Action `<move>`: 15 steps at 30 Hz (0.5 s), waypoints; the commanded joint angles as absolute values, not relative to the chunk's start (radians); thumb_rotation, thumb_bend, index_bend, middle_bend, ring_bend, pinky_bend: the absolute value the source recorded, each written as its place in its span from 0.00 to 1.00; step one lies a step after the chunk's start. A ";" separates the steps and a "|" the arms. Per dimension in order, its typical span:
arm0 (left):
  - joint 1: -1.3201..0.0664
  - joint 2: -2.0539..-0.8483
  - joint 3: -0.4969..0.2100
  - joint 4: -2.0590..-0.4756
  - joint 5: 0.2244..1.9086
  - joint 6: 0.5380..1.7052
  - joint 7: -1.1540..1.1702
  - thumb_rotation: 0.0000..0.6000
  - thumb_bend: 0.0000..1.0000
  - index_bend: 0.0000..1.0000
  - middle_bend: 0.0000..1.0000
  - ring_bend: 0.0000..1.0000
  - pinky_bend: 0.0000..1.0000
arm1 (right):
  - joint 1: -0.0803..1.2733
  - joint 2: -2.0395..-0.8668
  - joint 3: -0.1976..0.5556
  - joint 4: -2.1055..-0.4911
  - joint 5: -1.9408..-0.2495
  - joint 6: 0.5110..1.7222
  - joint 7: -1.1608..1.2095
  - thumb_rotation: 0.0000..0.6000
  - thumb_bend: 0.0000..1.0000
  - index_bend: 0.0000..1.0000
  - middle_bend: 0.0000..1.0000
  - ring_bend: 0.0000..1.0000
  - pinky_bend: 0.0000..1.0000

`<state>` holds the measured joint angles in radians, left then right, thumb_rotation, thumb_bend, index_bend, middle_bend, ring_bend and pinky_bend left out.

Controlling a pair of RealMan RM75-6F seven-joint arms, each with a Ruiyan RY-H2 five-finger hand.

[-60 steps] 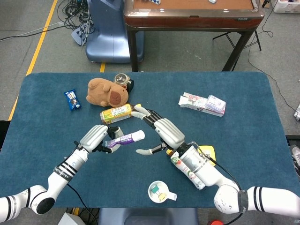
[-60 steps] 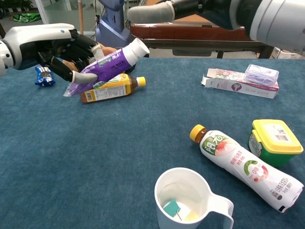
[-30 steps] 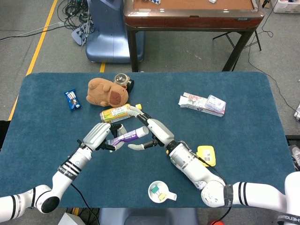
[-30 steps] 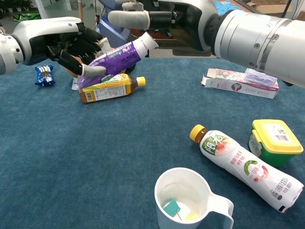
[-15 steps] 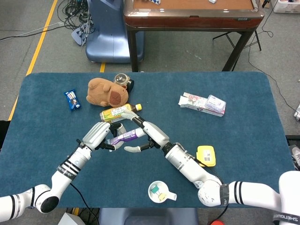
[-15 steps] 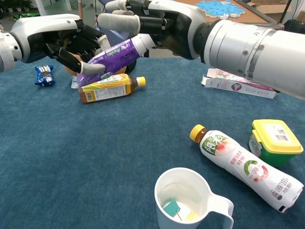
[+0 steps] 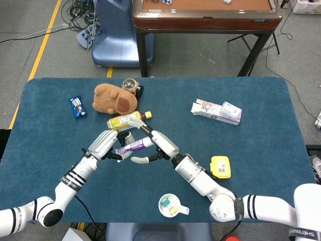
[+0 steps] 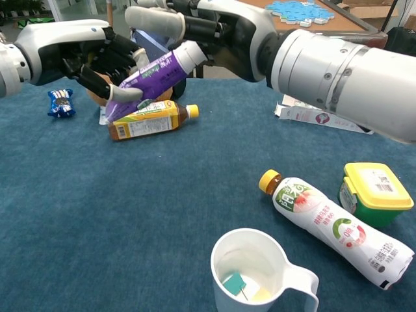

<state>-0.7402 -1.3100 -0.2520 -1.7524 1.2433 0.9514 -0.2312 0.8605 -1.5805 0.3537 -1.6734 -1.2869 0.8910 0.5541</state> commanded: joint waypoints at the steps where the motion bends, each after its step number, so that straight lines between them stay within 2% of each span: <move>1: -0.741 -1.309 -0.254 -1.754 1.240 0.950 -0.234 1.00 0.44 0.57 0.70 0.56 0.43 | 0.863 -1.590 0.351 -1.663 -1.296 0.897 0.559 0.69 0.00 0.00 0.00 0.00 0.00; 15: -0.743 -1.298 -0.257 -1.748 1.232 0.943 -0.240 1.00 0.44 0.57 0.70 0.56 0.43 | 0.856 -1.595 0.339 -1.651 -1.330 0.923 0.579 0.67 0.00 0.00 0.00 0.00 0.00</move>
<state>-0.7430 -1.2985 -0.2573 -1.7484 1.2318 0.9426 -0.2394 0.8586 -1.5997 0.3409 -1.6481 -1.3259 0.9197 0.5790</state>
